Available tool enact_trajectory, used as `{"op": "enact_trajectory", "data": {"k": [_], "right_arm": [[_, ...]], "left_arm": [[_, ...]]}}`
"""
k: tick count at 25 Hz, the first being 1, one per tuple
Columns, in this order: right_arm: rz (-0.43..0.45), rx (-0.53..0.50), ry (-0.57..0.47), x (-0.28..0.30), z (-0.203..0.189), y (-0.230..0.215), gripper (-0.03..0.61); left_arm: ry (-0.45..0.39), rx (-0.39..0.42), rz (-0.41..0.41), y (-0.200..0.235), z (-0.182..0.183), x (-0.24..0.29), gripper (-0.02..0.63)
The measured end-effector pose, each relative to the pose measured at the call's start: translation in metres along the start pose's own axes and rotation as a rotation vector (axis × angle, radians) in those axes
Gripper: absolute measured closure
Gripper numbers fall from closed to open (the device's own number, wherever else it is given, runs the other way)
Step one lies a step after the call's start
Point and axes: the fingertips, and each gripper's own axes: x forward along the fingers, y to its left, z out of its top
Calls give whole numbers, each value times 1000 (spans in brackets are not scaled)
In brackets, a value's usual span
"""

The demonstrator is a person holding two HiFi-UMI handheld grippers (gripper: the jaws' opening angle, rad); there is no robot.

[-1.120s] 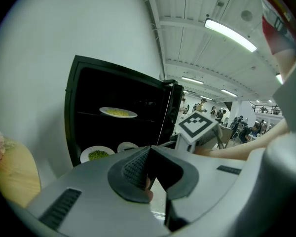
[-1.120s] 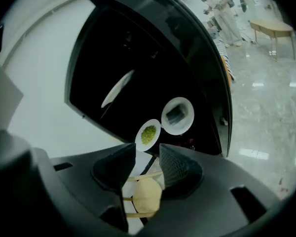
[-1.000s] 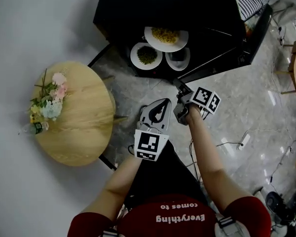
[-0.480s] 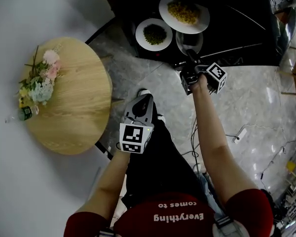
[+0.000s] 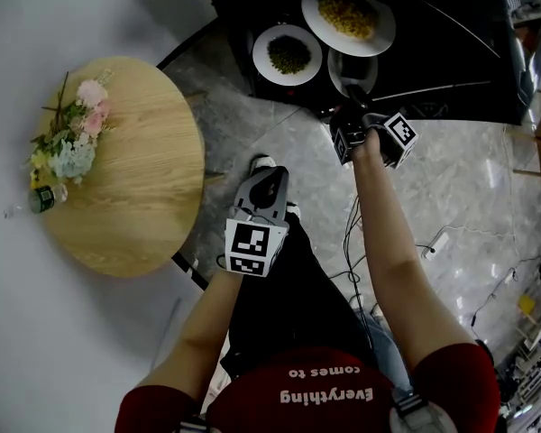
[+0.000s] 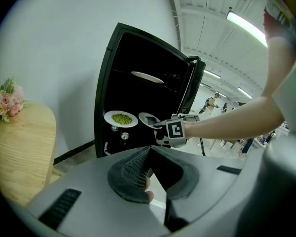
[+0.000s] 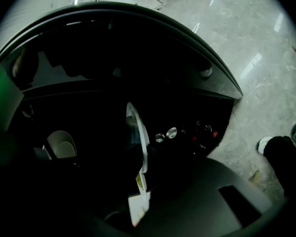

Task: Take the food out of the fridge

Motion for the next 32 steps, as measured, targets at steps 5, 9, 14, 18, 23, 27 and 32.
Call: {"op": "enact_trajectory", "data": {"k": [5, 9, 14, 18, 23, 27, 32], "right_arm": [[6, -21, 16, -15, -4, -3, 538], [11, -38, 54, -39, -13, -8, 538], [48, -38, 113, -78, -33, -8, 538], [88, -33, 175, -121, -60, -6, 538], [75, -112, 289, -174, -100, -14, 538], [59, -187, 451, -194, -144, -19, 538], [87, -226, 644, -192, -208, -15, 537]], "left_arm": [[-1, 18, -6, -2, 0, -1, 609], [-12, 4, 27, 6, 3, -6, 608], [-44, 2, 57, 11, 13, -12, 609], [-53, -5, 69, 7, 13, -20, 609], [-76, -13, 79, -2, 9, -28, 609], [-108, -38, 126, -4, 8, -48, 609], [-197, -71, 226, 1, 13, -93, 608]]}}
